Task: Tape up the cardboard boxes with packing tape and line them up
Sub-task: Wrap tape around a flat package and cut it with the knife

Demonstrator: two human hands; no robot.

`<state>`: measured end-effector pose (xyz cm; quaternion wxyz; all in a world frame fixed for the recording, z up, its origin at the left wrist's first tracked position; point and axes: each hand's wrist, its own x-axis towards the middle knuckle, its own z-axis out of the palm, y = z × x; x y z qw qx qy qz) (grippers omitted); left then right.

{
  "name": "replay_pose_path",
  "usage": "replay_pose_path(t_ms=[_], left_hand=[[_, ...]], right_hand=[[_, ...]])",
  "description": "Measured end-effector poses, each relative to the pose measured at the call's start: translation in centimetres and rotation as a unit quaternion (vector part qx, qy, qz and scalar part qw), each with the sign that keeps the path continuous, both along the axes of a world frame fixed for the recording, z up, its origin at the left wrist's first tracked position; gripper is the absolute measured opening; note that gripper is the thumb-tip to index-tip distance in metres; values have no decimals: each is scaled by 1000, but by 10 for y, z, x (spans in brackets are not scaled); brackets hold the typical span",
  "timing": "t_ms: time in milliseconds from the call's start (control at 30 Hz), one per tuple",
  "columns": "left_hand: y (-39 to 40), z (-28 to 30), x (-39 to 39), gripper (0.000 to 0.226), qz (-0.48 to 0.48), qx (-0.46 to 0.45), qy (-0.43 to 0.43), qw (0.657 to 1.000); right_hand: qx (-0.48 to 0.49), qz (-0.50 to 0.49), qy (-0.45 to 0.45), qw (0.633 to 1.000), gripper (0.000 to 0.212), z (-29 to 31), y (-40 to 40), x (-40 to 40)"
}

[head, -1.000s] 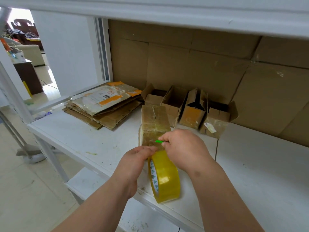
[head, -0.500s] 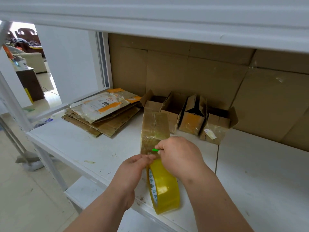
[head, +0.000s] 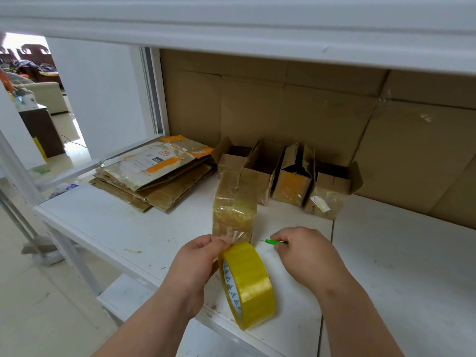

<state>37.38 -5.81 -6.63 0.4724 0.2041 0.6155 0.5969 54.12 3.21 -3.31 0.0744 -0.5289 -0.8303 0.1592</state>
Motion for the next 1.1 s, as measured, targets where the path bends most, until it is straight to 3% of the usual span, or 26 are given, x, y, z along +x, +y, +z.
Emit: replay_pose_path(t_ms=[100,367,433,500,567,600,700,900,1000,1100], left_hand=[[0,-1,1,12,-1,18,-19,1000],[1,0,2,12,7,26,0,1000],[1,0,3,12,5,30,3,1000],[0,0,4,12,3,36,1,999],[-2,0,4,12,-1,45,-1,999],[-2,1,5,12,-6,51,0,999],[-5,4,7,13,-29,67,6,997],[-12,8,9,14,-64,75,72,993],[-14,10,9,17,-28,69,201,977],[-11,14,-5,31,61,73,340,936]], right_hand=[[-11,-25,20,999,31,-22,2,11],[35,-26,-111,993,39,-54,-1,15],[31,-66,-26,997,37,-50,-4,12],[-9,-100,178,979,26,-39,-10,4],[-112,-113,370,915,14,-24,-21,-9],[-169,-109,419,885,10,-18,-26,-16],[-267,-90,460,842,6,-13,-37,-29],[-304,-129,498,802,21,-10,-39,-32],[-294,-128,501,804,24,-11,-42,-33],[-282,-110,499,812,24,-11,-46,-30]])
